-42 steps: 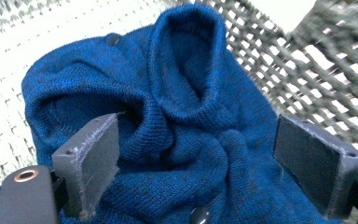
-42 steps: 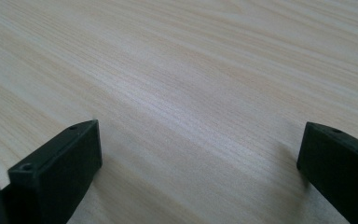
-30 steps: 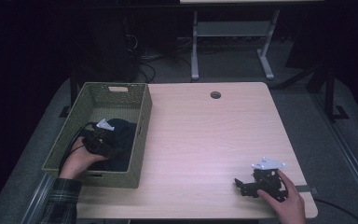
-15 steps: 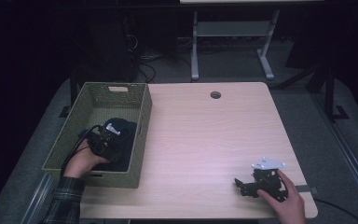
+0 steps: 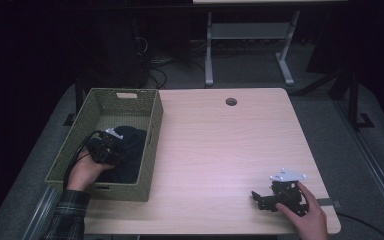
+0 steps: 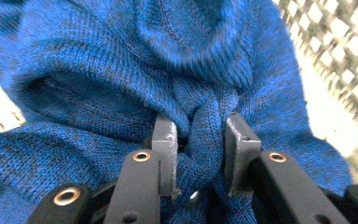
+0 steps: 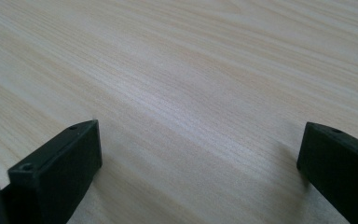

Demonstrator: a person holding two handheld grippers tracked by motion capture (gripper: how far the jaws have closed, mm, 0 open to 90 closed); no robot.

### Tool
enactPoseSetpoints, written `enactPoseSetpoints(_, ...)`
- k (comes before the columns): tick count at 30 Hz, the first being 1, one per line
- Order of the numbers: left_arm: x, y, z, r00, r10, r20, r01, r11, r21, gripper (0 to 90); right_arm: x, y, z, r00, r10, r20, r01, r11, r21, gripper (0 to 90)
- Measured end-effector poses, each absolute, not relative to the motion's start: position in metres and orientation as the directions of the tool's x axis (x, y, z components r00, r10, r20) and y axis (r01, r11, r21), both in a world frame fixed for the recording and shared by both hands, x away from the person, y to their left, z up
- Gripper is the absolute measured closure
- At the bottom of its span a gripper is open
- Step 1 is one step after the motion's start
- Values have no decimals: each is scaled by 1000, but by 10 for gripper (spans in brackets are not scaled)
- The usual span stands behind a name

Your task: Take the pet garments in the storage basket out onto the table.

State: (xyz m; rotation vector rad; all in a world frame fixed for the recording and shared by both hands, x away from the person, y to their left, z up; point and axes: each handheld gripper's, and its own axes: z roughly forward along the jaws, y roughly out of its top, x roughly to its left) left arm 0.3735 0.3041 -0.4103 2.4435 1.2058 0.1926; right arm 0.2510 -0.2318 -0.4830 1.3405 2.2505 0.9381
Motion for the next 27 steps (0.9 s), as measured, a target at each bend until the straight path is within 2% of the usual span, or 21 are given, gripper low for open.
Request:
enactPoseSetpoints(4, 372, 311, -402, 594, 800, -88, 723, -483, 494, 705, 251, -232, -483, -487, 873, 30, 636, 330, 697, 0)
enactPoseSetpoints(20, 363, 335, -374, 558, 808, -189, 650, -284, 704, 719, 251, -232, -483, -487, 873, 30, 636, 331, 698, 0)
enactPoseSetpoints(27, 360, 341, -367, 551, 806, -219, 617, -216, 757, 719, 251, -232, -483, -487, 873, 30, 636, 330, 697, 0)
